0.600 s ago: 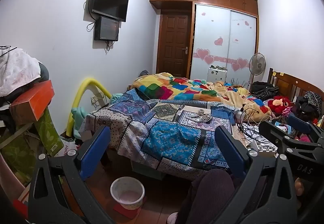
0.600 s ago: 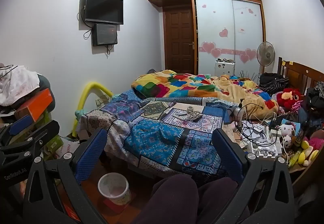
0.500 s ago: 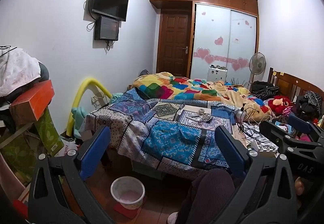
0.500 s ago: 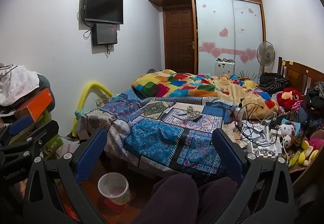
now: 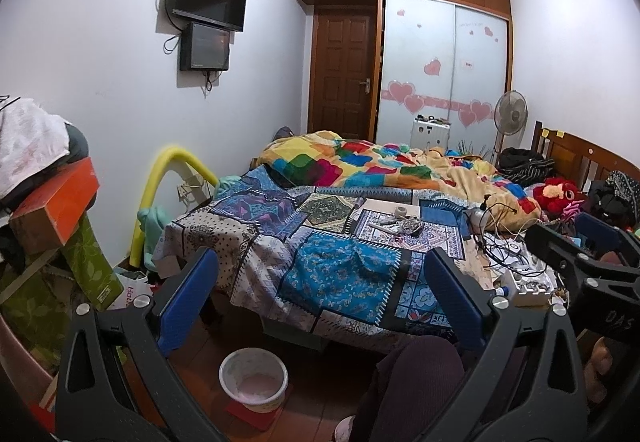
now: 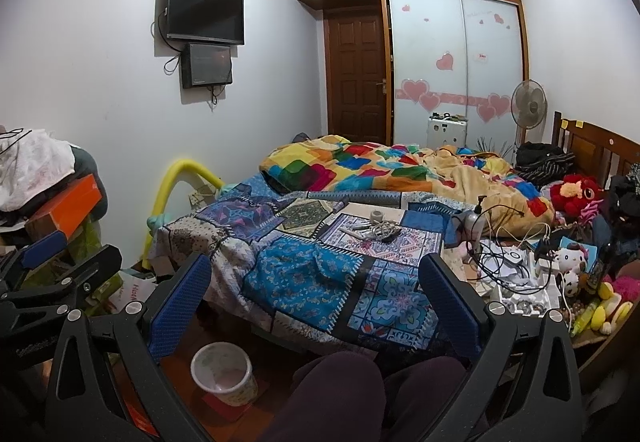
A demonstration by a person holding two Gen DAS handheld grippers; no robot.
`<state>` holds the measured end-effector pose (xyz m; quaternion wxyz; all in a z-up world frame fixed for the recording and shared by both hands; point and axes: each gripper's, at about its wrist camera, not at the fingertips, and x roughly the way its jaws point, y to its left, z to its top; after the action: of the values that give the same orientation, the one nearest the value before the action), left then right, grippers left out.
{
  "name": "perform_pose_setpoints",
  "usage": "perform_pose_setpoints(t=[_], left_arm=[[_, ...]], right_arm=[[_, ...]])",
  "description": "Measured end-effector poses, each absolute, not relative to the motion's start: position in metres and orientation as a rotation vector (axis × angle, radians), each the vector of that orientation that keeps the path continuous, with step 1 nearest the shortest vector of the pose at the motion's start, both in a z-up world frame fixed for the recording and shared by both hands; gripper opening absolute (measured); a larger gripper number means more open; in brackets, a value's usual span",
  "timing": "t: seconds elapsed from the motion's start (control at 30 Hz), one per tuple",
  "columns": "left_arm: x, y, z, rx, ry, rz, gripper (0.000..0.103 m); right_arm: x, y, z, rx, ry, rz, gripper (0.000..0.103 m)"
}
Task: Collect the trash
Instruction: 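Move both tools toward the small items on the patterned quilt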
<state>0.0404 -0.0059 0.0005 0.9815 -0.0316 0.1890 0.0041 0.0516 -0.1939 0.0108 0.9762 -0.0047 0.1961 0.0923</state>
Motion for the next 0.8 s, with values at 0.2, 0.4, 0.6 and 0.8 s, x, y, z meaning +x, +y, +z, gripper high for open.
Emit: perform_pose_setpoints(t=[0.2, 0.4, 0.6, 0.8], left_arm=[[0.081, -0.015, 0.01, -0.072, 0.388, -0.008, 0.103], [0.133, -0.034, 0.02, -0.045, 0.399, -0.029, 0.103], [0.201, -0.056, 0.011, -0.067, 0.453, -0.073, 0.103], [0.273, -0.07, -0.013, -0.119, 0.508, -0.062, 0.097]], right_arm=[[0.077, -0.205, 0.018, -0.016, 0.381, 0.15, 0.103], [0.114, -0.222, 0.027, -0.013, 0.388, 0.109, 0.103], [0.159, -0.241, 0.024, -0.049, 0.409, 0.065, 0.103], [0.213, -0.262, 0.002, -0.082, 0.478, 0.016, 0.103]])
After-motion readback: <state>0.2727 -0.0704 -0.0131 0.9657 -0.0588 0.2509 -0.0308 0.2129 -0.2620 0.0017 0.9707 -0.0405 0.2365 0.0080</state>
